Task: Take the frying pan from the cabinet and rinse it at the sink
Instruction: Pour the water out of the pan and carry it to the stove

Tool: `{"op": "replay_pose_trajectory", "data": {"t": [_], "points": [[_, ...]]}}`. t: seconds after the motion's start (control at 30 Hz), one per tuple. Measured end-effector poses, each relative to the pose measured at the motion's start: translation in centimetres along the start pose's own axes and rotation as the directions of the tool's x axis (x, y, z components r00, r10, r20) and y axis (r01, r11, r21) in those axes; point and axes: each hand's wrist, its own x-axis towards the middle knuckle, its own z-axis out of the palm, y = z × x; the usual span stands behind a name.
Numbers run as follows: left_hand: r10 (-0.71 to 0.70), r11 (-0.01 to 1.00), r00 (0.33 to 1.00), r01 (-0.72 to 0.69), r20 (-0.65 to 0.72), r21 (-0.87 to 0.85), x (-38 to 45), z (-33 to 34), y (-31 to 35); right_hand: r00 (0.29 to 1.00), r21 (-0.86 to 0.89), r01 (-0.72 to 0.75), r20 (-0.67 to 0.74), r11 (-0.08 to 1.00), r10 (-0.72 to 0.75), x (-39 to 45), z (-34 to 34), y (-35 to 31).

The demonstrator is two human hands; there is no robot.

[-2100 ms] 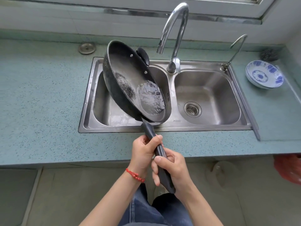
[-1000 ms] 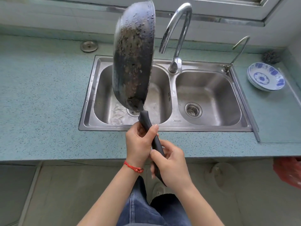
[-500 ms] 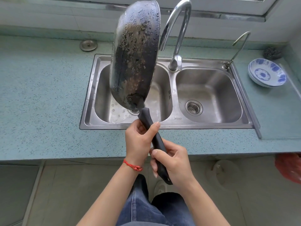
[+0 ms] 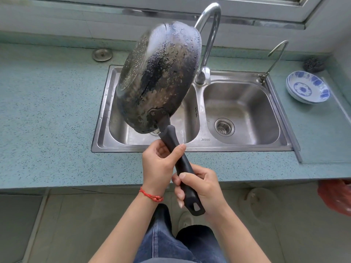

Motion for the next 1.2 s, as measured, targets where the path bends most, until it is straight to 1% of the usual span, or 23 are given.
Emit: {"op": "replay_pose_trajectory", "data": {"t": [0.1, 0.27, 0.73, 1.03, 1.2], "points": [[-0.004, 1.0, 1.0, 0.004, -0.011, -0.001, 0.0, -0.1, -0.2, 1.0, 0.01, -0.005, 0.003, 1.0, 0.005, 0.1, 0.1, 0.0], [-0.016, 1.0, 1.0, 0.016, -0.018, 0.001, 0.0, -0.1, -0.3, 1.0, -0.028, -0.006, -0.003, 1.0, 0.006, 0.1, -0.1, 0.0], [0.001, 1.0, 1.0, -0.001, -0.019, 0.004, 0.5, -0.1, -0.2, 1.0, -0.066, -0.01, -0.016, 0.998, 0.009, 0.6, 0.0, -0.3], [-0.007, 1.0, 1.0, 0.007, -0.023, 0.015, 0.9, 0.0, -0.6, 0.999, -0.164, -0.002, -0.048, 0.986, -0.006, 0.8, 0.2, -0.5], [-0.045, 0.998, 0.999, 0.044, 0.019, 0.045, 1.3, -0.1, -0.4, 0.996, -0.241, 0.036, -0.074, 0.97, -0.055, 0.8, 0.1, -0.7]]}}
